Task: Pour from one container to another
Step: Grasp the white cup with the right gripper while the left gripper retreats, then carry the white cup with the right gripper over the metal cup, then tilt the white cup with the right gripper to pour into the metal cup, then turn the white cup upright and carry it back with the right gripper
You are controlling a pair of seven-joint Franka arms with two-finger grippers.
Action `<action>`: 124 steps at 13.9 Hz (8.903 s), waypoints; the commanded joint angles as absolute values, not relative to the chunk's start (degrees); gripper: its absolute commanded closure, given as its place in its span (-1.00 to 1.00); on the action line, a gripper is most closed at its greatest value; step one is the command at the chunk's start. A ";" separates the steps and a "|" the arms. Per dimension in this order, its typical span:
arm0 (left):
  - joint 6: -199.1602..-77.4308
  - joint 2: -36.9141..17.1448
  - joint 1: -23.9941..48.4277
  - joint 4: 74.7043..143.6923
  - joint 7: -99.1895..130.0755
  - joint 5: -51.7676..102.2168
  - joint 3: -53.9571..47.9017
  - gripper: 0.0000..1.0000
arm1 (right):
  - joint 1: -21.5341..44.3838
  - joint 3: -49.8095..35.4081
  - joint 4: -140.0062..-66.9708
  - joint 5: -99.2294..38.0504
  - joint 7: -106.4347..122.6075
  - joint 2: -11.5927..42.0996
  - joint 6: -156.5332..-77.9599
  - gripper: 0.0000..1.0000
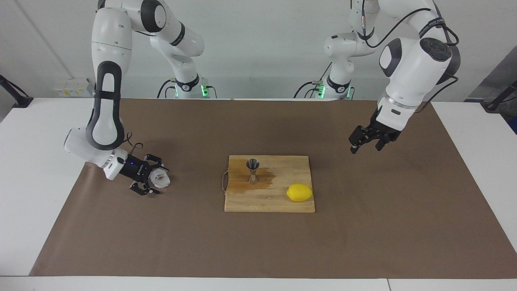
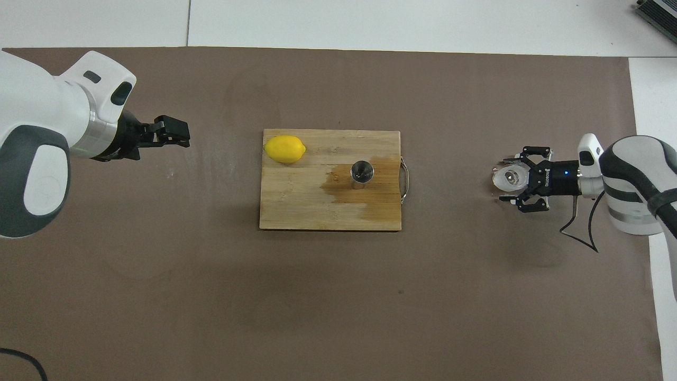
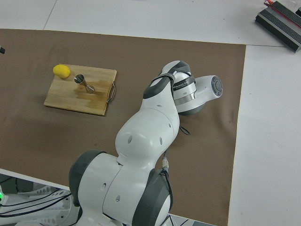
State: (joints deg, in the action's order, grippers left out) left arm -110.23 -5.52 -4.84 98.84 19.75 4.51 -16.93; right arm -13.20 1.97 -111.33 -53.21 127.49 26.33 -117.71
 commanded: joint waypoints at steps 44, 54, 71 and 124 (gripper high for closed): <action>-89.56 3.95 -6.94 95.01 1.49 1.76 -8.79 -1.00 | 19.86 -3.96 -102.22 -2.39 76.82 17.58 -130.43 0.47; -89.56 3.87 -6.94 95.01 1.49 1.76 -8.79 -1.00 | 21.53 -3.96 -102.13 6.15 76.64 17.32 -130.34 0.43; -89.56 3.96 -6.94 95.01 1.49 1.76 -8.79 -1.00 | 25.05 -3.96 -102.30 20.47 69.52 15.47 -129.55 0.41; -89.56 3.87 -6.94 95.01 1.49 1.76 -8.79 -1.00 | 5.47 -4.22 -107.22 -25.20 93.57 12.75 -132.11 0.41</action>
State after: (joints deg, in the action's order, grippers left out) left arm -90.02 2.35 -6.23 93.48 2.28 1.04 -8.48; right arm 8.46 -3.56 -103.76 -20.57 88.31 14.79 -131.66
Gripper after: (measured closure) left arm 0.000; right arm 0.489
